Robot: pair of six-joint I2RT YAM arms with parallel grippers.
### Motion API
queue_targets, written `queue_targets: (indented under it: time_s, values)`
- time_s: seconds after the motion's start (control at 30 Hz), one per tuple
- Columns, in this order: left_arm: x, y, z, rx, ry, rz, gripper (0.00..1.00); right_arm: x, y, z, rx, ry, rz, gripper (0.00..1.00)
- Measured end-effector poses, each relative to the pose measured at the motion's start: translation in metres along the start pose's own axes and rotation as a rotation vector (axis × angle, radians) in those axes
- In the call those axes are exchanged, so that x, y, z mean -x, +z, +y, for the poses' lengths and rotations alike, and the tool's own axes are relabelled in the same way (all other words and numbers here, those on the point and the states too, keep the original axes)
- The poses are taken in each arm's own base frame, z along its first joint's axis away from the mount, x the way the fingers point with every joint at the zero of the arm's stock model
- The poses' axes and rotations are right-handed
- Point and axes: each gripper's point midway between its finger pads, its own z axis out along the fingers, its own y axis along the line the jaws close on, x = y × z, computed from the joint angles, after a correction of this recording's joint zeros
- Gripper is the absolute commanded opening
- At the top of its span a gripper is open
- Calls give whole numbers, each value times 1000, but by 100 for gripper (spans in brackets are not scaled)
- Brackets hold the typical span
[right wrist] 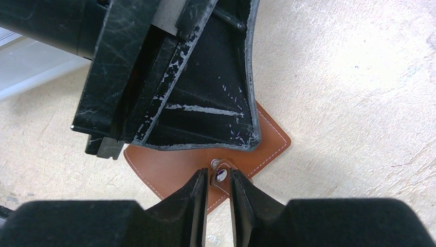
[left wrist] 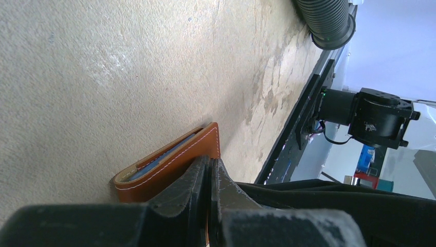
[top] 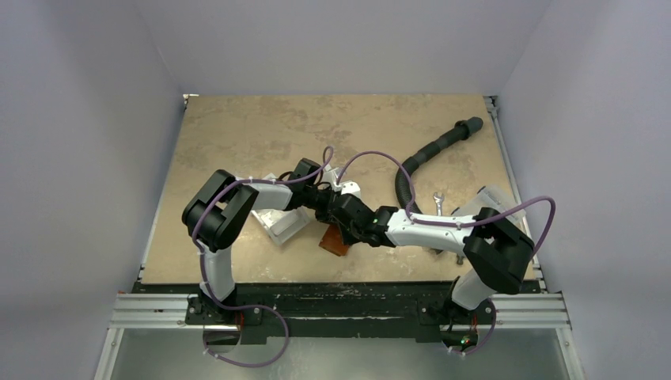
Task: Put the credit cards into the card holder
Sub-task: Close the card holder at the center of the board.
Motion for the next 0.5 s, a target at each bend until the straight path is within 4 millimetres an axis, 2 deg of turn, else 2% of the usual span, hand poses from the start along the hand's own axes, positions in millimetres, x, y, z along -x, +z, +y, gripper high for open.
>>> queue_targets:
  time_s: [0.1,0.4,0.5]
  values:
    - [0,0,0,-1,0,1,0,0,0,0,-1,-1,2,23]
    - [0,0,0,-2,1,2,0,-1,0,-1,-2,-5,4,0]
    - [-1,0,0,-2,1,2,0,-1,0,-1,-3,-6,5,0]
